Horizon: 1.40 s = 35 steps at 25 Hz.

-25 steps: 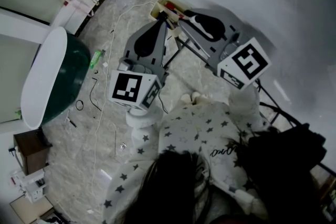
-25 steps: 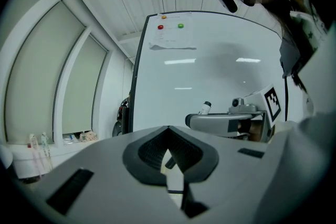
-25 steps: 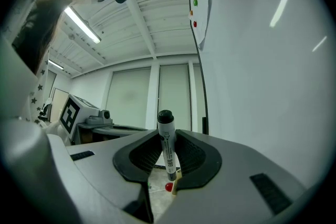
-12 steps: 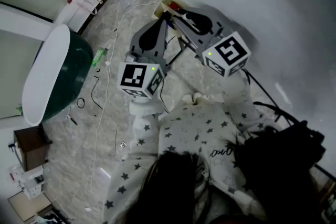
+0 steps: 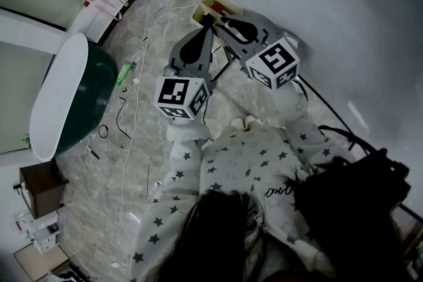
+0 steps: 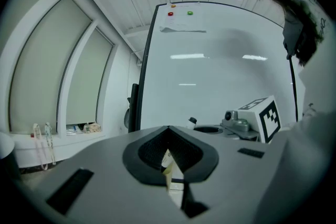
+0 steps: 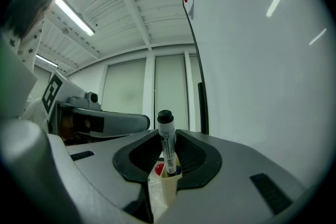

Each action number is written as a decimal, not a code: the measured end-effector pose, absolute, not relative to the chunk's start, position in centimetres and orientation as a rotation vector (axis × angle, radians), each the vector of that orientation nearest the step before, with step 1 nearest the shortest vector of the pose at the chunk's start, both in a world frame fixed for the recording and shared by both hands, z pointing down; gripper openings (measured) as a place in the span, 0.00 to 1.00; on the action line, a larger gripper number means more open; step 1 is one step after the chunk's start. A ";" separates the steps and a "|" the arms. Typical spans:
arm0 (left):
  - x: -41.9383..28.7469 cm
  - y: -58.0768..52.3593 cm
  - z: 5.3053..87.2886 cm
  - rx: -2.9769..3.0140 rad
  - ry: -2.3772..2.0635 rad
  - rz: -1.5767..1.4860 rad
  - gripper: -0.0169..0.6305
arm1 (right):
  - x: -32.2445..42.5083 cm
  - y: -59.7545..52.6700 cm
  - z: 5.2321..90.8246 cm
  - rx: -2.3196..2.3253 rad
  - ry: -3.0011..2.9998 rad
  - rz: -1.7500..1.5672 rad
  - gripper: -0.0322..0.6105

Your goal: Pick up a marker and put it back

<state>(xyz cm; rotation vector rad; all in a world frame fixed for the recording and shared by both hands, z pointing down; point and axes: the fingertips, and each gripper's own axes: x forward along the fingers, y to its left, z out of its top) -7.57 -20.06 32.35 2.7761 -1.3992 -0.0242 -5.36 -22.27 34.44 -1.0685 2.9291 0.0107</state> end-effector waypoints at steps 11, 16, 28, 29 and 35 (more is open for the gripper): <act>-7.8 -20.1 34.0 2.745 -1.384 -0.026 0.03 | -5.9 -22.2 37.3 -1.072 2.949 0.025 0.18; -7.7 -19.9 35.0 2.739 -1.359 -0.033 0.03 | -6.1 -22.1 38.1 -1.074 2.965 0.036 0.18; -7.6 -20.1 35.1 2.746 -1.351 -0.026 0.03 | -6.3 -21.7 37.9 -1.067 2.971 0.083 0.18; -7.5 -20.1 35.0 2.748 -1.352 -0.028 0.03 | -6.3 -21.7 37.7 -1.075 2.971 0.100 0.18; -7.8 -20.0 34.4 2.759 -1.363 -0.048 0.03 | -6.0 -21.4 35.6 -1.098 2.954 0.215 0.18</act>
